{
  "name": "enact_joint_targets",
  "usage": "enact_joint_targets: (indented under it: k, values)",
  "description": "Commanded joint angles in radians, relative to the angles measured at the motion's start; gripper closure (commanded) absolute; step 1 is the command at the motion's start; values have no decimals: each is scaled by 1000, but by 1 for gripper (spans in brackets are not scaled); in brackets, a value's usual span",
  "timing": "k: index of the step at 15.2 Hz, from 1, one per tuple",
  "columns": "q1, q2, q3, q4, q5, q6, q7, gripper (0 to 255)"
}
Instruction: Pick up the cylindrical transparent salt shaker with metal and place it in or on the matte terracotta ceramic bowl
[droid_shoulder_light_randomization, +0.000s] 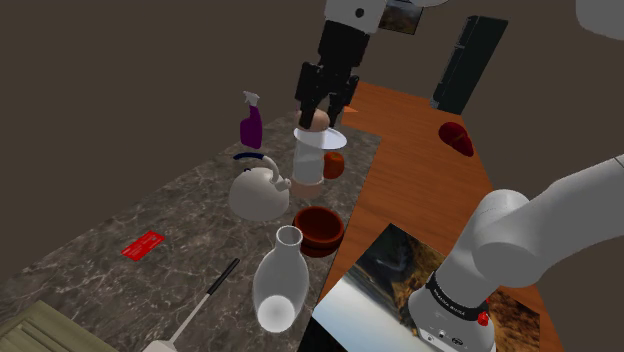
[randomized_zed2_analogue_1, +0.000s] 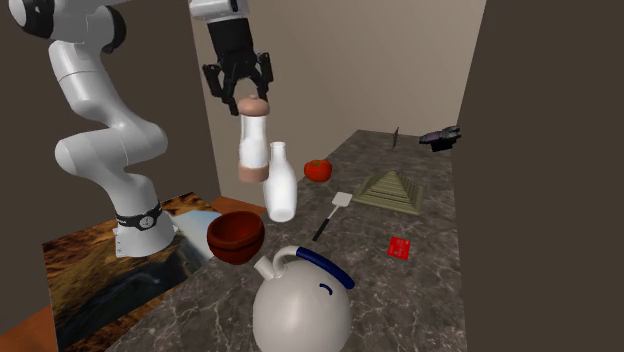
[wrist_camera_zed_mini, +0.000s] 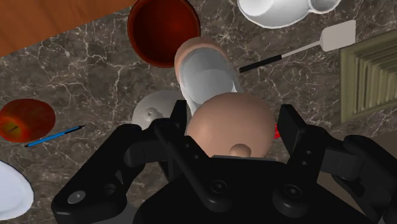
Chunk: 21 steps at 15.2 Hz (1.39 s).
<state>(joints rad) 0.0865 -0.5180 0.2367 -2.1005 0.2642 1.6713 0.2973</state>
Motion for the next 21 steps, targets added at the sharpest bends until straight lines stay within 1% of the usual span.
enact_joint_targets:
  k: [1, 4, 21]
  values:
    - [-5, -66, -39, -40, -4, -36, -39, 255]
    - [-17, -151, -104, -76, -26, -100, -99, 255]
    - [-9, -197, -84, -334, -3, 111, -134, 255]
